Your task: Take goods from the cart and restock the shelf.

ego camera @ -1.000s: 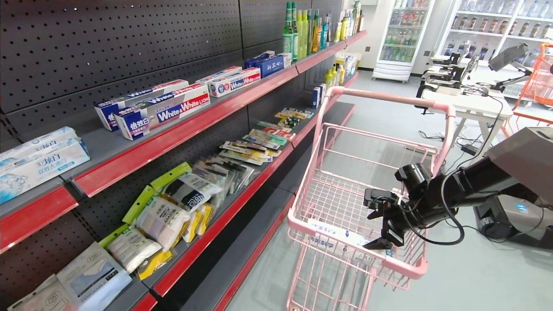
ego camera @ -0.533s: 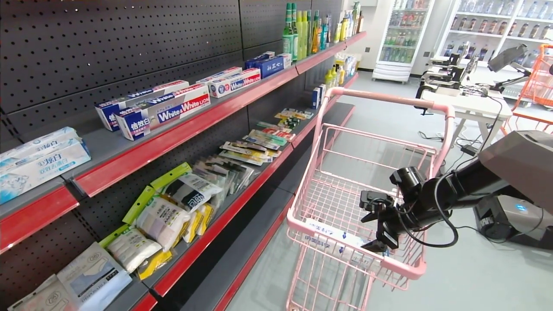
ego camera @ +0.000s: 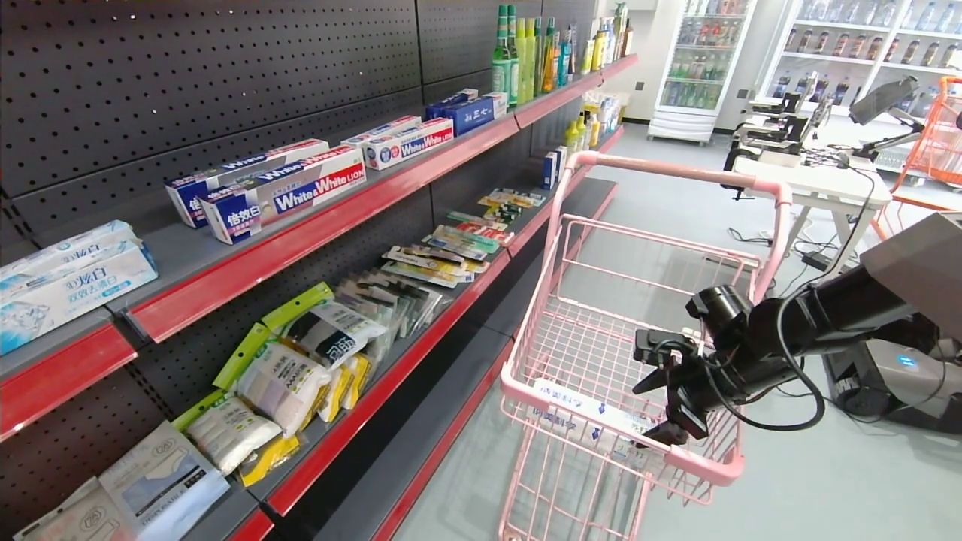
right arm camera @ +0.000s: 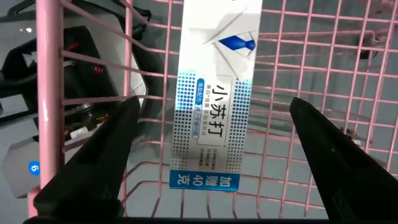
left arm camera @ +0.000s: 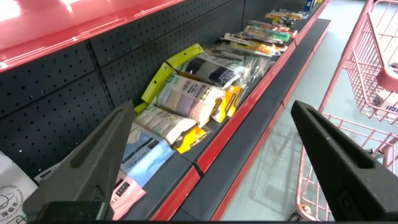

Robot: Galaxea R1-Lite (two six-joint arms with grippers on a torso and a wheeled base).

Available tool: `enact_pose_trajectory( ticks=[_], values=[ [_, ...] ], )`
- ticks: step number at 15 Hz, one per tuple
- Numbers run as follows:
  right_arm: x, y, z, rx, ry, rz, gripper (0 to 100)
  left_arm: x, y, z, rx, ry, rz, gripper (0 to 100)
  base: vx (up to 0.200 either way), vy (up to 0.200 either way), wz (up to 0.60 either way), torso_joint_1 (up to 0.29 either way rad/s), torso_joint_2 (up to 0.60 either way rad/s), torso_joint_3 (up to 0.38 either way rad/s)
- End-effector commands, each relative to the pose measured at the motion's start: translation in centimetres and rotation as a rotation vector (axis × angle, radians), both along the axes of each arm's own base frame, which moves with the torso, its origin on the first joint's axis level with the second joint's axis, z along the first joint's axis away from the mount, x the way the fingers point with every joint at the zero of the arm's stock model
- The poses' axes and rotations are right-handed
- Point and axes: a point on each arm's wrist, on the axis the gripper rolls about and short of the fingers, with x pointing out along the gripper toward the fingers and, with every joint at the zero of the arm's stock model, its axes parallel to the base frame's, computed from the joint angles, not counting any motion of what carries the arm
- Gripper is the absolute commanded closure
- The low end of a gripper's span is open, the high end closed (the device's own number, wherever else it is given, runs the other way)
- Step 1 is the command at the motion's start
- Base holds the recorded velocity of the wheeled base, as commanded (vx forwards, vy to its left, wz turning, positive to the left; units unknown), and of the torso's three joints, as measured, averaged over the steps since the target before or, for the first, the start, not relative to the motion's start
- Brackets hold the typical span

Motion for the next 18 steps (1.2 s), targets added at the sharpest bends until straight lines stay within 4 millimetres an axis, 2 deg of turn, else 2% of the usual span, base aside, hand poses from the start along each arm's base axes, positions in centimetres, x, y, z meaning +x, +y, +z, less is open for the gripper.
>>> enact_pose_trajectory(
  ticks=[1, 10, 18],
  values=[
    [-0.1, 0.8, -0.3, -0.002, 0.008, 0.022, 0, 0.0, 0.0, 0.0, 0.0, 0.0, 0.001, 0, 0.0, 0.0, 0.0, 0.0, 0.0, 0.0],
    [1.7, 0.7, -3.4, -0.054, 0.034, -0.007, 0, 0.0, 0.0, 0.0, 0.0, 0.002, 0.001, 0, 0.0, 0.0, 0.0, 0.0, 0.0, 0.0],
    [2.5, 1.4, -4.5, -0.061, 0.028, 0.009, 0, 0.0, 0.0, 0.0, 0.0, 0.0, 0.001, 0, 0.0, 0.0, 0.0, 0.0, 0.0, 0.0]
  ],
)
